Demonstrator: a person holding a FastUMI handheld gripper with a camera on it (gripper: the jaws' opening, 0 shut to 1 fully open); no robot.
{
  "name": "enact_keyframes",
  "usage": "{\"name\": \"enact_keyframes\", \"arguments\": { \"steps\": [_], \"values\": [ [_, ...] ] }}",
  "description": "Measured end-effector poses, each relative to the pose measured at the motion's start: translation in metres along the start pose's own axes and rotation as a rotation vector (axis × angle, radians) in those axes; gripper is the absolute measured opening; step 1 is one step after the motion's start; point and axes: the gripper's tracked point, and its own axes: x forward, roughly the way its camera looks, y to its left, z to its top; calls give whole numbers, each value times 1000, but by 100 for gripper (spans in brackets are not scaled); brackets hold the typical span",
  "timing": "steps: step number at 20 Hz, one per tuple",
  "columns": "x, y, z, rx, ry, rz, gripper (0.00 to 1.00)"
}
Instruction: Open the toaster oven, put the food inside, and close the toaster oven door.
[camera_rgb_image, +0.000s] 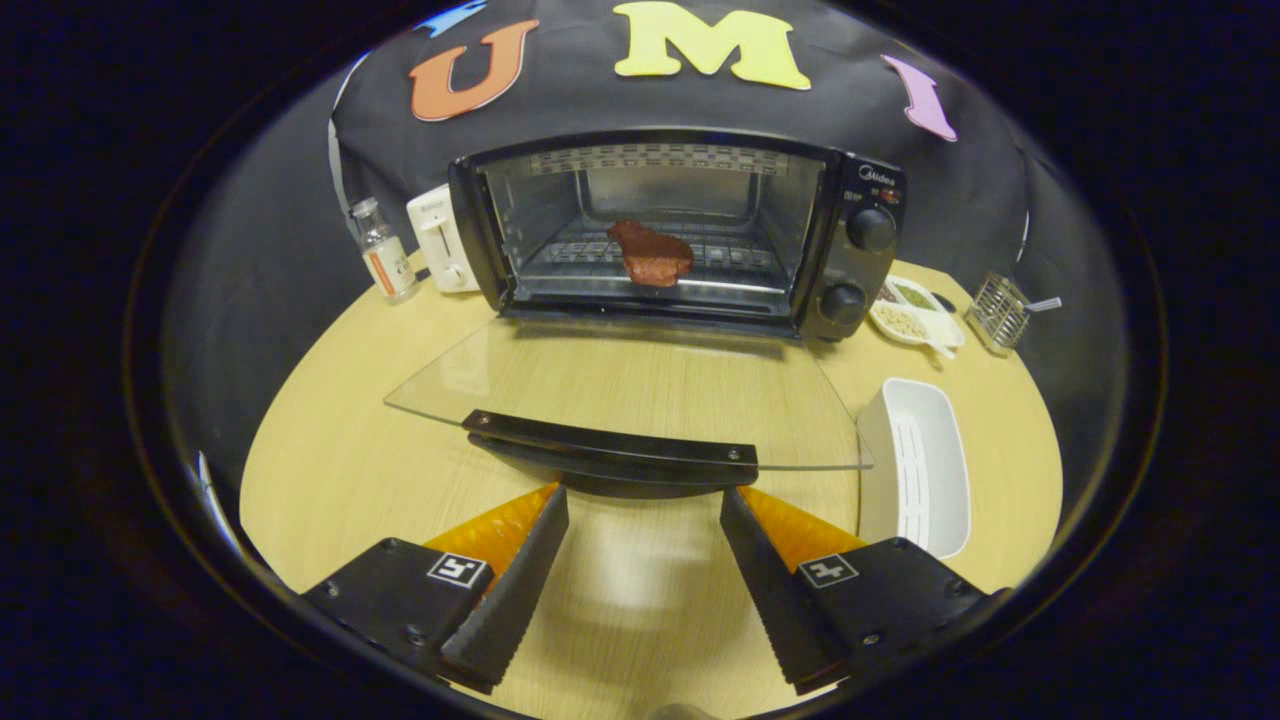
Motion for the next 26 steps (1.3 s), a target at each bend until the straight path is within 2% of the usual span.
{"name": "enact_keyframes", "arguments": {
  "steps": [9, 18, 21, 26],
  "values": [
    [-27, 6, 72, 48, -77, 25, 98],
    [-19, 3, 164, 40, -181, 6, 98],
    [-23, 1, 167, 25, -192, 2, 98],
    [-34, -8, 160, 78, -192, 27, 98]
  ]
}}
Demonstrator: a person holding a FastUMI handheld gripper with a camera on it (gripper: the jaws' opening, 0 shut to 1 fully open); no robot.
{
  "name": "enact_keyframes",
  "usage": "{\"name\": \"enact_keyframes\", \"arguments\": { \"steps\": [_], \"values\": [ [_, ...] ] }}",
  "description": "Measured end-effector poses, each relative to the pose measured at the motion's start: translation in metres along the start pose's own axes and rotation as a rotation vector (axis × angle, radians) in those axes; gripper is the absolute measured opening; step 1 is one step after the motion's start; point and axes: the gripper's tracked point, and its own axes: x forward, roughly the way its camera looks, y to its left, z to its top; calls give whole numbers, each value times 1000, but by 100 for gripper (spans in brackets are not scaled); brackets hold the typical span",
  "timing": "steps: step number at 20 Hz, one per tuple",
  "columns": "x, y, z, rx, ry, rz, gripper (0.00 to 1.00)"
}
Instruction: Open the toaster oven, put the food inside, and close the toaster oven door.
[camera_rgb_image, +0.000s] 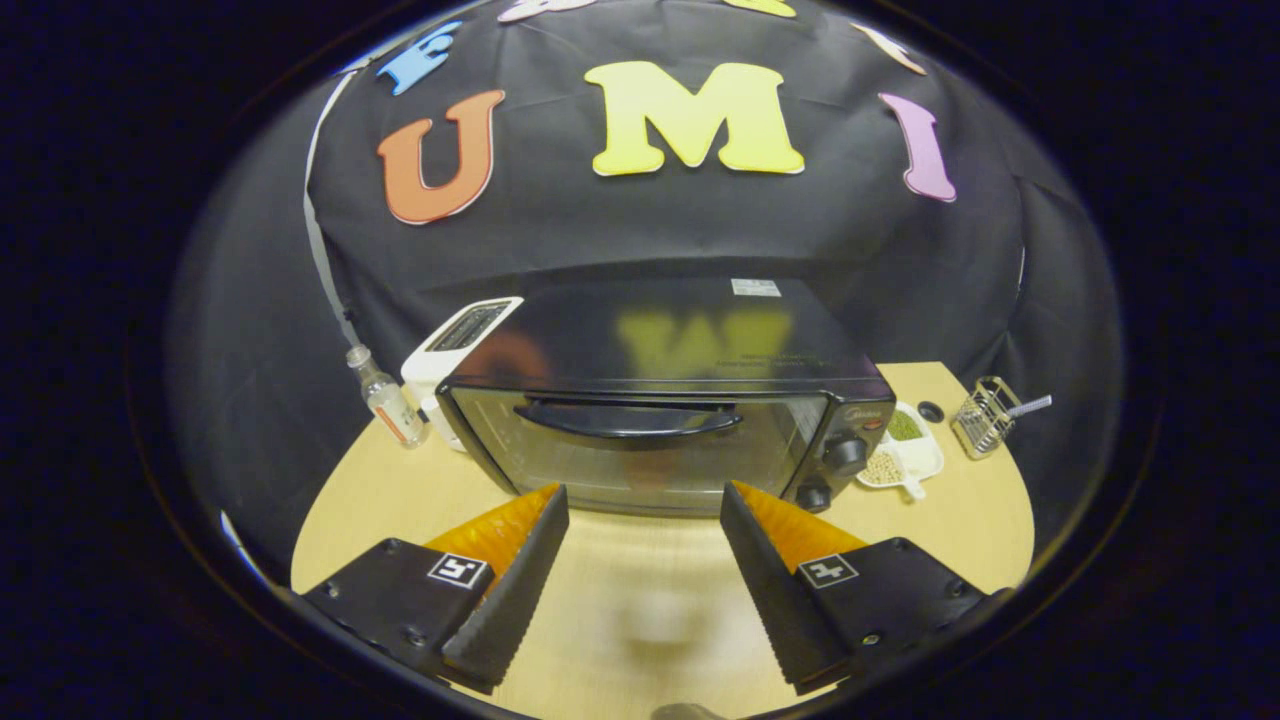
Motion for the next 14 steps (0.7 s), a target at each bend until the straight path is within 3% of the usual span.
{"name": "enact_keyframes", "arguments": {
  "steps": [5, 14],
  "values": [
    [-51, -40, 17, -28, -65, -35, 98],
    [-207, -155, 98, -26, -306, -177, 98]
  ]
}}
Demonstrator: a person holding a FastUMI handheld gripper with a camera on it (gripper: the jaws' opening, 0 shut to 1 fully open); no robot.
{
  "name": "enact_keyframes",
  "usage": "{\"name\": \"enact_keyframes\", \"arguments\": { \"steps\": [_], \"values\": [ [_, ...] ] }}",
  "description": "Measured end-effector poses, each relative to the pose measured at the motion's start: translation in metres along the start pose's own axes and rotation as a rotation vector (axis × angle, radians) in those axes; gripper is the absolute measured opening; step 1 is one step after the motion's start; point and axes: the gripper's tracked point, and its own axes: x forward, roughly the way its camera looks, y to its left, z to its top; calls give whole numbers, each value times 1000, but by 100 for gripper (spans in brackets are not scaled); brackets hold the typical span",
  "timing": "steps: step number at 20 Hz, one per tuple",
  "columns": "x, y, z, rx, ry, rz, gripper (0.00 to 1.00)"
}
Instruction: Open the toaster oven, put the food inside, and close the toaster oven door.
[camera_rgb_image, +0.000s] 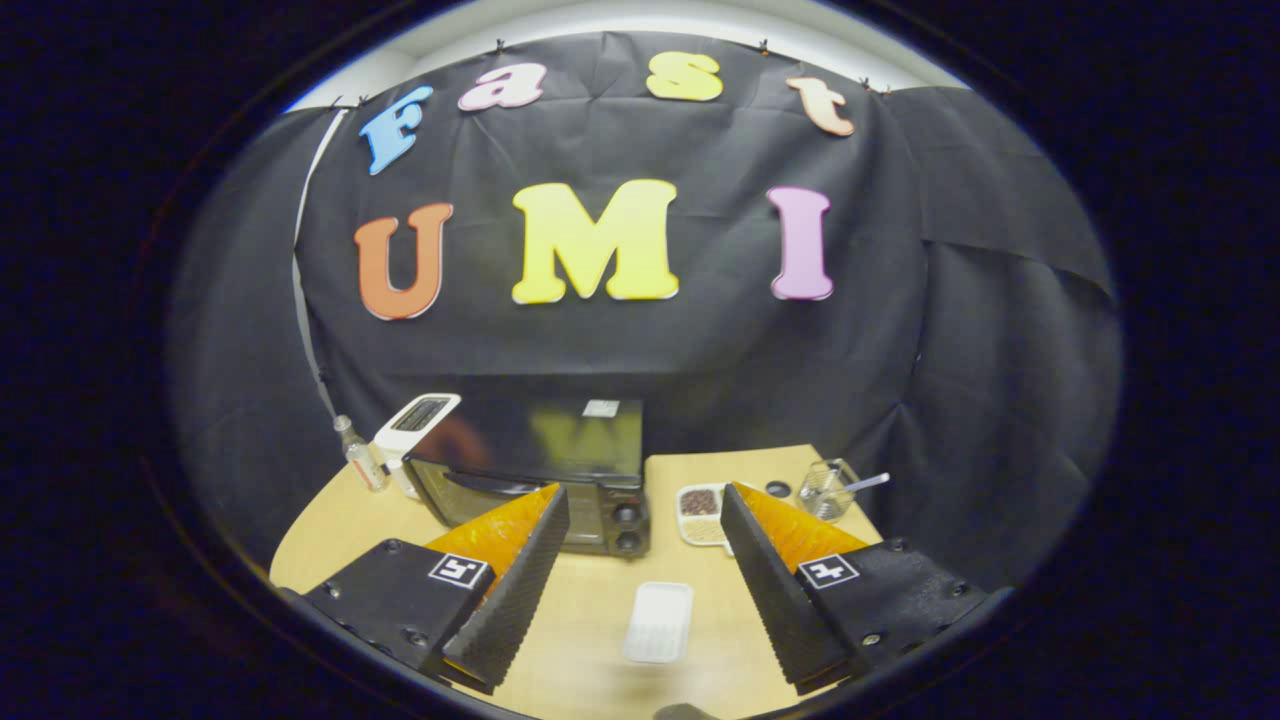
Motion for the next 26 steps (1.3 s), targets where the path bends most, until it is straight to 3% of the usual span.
{"name": "enact_keyframes", "arguments": {
  "steps": [6, 11, 22, 26],
  "values": [
    [-78, -66, 82, 11, -191, -9, 98],
    [-120, -99, 110, -39, -270, -10, 98],
    [-141, -111, 106, 48, -287, 84, 98],
    [-139, -118, 99, 69, -266, 79, 98]
  ]
}}
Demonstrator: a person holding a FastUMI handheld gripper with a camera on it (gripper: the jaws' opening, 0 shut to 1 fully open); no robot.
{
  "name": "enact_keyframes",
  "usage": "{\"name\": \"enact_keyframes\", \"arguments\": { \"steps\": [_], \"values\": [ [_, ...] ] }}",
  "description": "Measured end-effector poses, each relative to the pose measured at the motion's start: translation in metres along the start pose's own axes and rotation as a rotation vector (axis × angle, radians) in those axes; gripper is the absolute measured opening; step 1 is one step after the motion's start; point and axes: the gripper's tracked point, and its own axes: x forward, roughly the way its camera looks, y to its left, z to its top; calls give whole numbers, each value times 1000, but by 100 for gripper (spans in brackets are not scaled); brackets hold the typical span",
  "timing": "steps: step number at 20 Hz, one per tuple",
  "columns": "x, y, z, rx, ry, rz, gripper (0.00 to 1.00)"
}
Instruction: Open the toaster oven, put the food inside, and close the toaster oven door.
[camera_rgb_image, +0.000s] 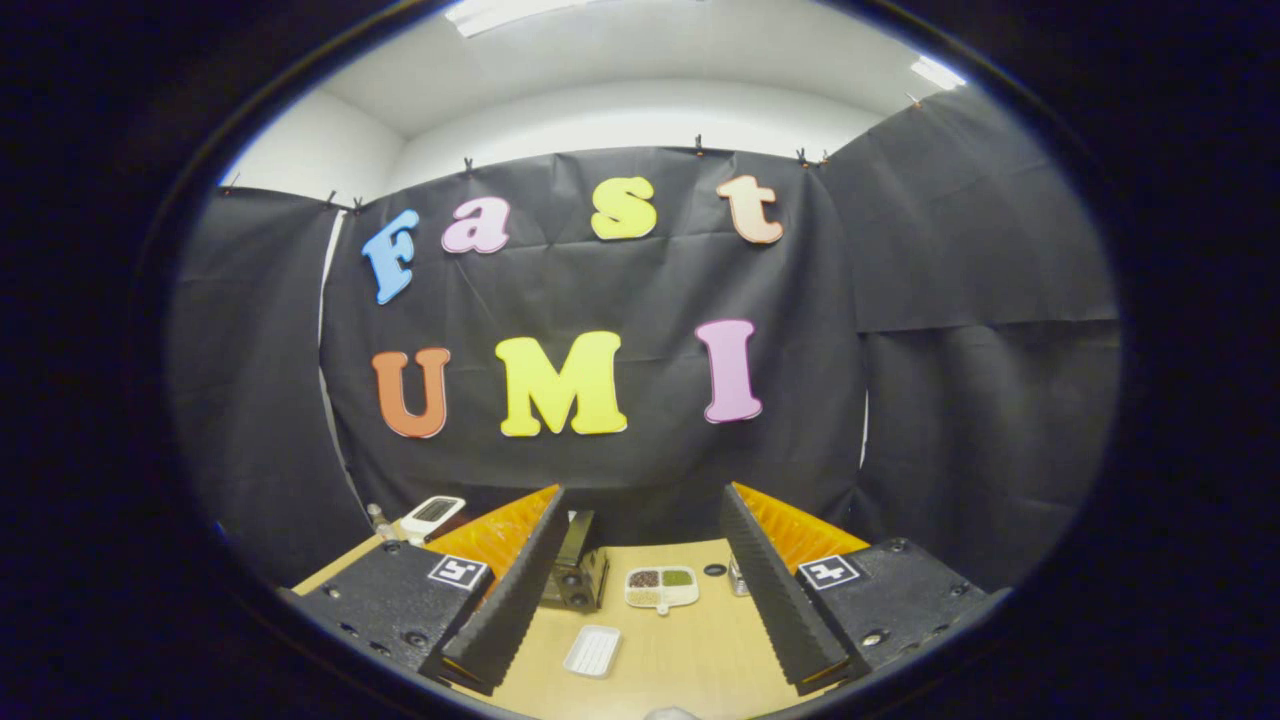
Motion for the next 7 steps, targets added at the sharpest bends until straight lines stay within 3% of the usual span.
{"name": "enact_keyframes", "arguments": {
  "steps": [7],
  "values": [
    [-4, -2, 1, 1, -9, -17, 98]
  ]
}}
